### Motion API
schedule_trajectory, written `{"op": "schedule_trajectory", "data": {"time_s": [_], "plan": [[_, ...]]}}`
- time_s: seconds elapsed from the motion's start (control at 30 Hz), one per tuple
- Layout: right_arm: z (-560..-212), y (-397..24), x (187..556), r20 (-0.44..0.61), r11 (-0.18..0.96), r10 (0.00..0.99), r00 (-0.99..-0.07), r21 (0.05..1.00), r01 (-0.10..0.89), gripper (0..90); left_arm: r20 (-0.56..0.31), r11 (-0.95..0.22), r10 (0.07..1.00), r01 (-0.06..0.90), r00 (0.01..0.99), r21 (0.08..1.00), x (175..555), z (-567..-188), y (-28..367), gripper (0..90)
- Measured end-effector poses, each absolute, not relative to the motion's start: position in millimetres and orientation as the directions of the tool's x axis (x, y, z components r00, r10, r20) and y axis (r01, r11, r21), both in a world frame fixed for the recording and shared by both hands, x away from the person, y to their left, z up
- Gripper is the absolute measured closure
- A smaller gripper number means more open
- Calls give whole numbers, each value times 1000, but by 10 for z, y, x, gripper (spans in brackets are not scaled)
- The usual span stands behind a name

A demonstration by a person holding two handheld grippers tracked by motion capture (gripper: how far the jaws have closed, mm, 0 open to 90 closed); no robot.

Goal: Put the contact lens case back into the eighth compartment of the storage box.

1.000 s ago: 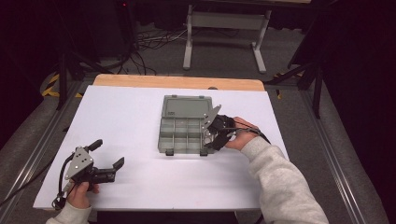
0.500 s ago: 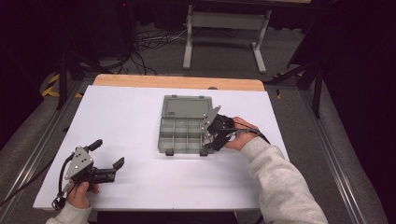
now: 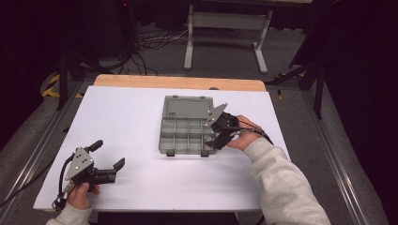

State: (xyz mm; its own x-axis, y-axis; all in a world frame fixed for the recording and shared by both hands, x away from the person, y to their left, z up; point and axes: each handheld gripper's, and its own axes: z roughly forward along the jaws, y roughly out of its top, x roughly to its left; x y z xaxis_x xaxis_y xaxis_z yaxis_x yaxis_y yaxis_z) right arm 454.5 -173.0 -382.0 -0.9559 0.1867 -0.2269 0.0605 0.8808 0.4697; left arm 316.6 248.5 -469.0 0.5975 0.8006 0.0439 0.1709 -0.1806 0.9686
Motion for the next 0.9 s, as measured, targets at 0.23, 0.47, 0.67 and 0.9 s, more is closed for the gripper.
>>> {"op": "schedule_trajectory", "data": {"time_s": [0.23, 0.47, 0.67, 0.9], "plan": [[-3741, -1749, 4508, -234, 858, 209, -950, 509, 64, 166, 45, -182, 801, 171, 597, 968, 3167, -4689, 2487, 4], [-3626, -1751, 4450, -234, 822, 254, -938, 564, 82, 52, 45, -183, 802, 174, 596, 968, 3167, -4687, 2491, 3], [-3513, -1764, 4344, -235, 782, 270, -934, 620, 70, 13, 44, -181, 802, 172, 596, 968, 3165, -4688, 2491, 4], [-3425, -1781, 4212, -250, 761, 266, -931, 648, 44, 4, 45, -183, 802, 172, 596, 968, 3167, -4688, 2487, 4]]}}
